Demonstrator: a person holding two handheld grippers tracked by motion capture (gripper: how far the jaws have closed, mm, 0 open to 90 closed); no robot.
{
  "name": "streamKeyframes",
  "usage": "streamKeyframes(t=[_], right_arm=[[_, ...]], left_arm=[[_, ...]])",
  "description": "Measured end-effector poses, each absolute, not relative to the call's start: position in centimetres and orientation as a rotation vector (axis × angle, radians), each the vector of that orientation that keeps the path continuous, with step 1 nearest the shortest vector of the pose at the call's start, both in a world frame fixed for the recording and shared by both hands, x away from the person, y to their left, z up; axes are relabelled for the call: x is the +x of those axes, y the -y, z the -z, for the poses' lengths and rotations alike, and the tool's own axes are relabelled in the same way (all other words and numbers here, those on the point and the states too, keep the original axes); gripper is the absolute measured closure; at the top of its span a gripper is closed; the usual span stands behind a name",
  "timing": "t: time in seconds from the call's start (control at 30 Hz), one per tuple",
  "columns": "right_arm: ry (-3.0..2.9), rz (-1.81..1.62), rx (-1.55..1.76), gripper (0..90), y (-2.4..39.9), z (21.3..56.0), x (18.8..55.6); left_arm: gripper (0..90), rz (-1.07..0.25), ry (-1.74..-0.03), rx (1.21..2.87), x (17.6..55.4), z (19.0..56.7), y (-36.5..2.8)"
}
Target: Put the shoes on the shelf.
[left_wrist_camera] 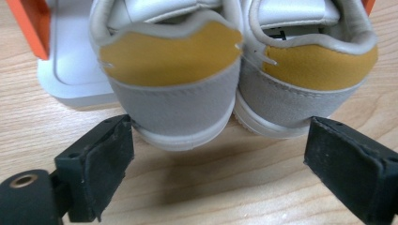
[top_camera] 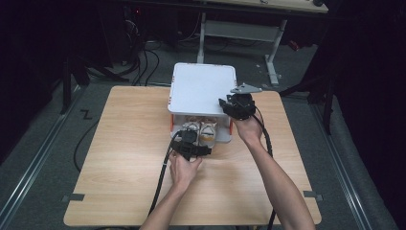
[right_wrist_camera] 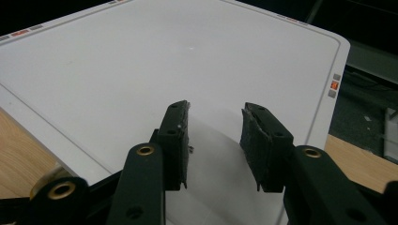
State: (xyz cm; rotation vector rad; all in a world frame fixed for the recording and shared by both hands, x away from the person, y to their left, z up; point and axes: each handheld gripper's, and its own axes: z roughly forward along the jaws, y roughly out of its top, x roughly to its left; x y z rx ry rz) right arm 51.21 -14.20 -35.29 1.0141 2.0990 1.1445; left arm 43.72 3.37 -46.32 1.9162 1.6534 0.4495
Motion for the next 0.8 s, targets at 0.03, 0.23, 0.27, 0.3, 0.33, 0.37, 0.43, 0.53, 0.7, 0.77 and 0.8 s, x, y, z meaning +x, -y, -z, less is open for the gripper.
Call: streamKeyframes(t=[0.03,0.23,0.27,0.3,0.33,0.37,0.43,0.53,0.7,0.77,0.8], right_arm=[[-2.099,-1.144,1.013,61.8,14.2,35.3,51.2],[-2.096,-1.141,1.014,61.8,14.1,35.3,51.2],[-2.095,-1.141,1.013,61.8,14.1,35.3,51.1],[-2.095,-1.141,1.012,61.8,14.1,35.3,51.1],[-2.095,-1.141,1.014,61.8,14.1,35.3,51.1],[-2.096,-1.141,1.012,61.8,14.2,35.3,51.2],[-2.096,-1.138,1.004,61.8,14.2,35.3,51.2],[-2.097,-1.140,1.010,61.8,14.2,35.3,51.1],[-2.096,-1.139,1.012,61.8,14.3,35.3,51.2],[-2.096,-1.138,1.010,61.9,14.2,35.3,51.2],[-2.096,-1.139,1.010,62.0,14.3,35.3,51.2]], left_arm=[[8.4,-0.451,-1.653,1.917,43.8,46.3,-3.3],[12.9,-0.480,-1.677,1.905,44.1,46.2,-2.6],[15.1,-0.489,-1.681,1.908,44.3,46.1,-2.4],[16.0,-0.485,-1.686,1.913,44.5,46.1,-2.3],[15.8,-0.482,-1.691,1.908,44.8,46.0,-2.2],[15.6,-0.481,-1.693,1.905,45.2,46.1,-2.1],[15.3,-0.480,-1.704,1.904,45.7,46.0,-1.8],[15.2,-0.476,-1.708,1.891,46.4,46.0,-1.4],[15.3,-0.508,-1.710,1.879,47.4,46.2,-1.0],[15.7,-0.512,-1.715,1.850,47.7,46.4,-1.0],[16.3,-0.514,-1.723,1.837,47.8,46.4,-1.1]])
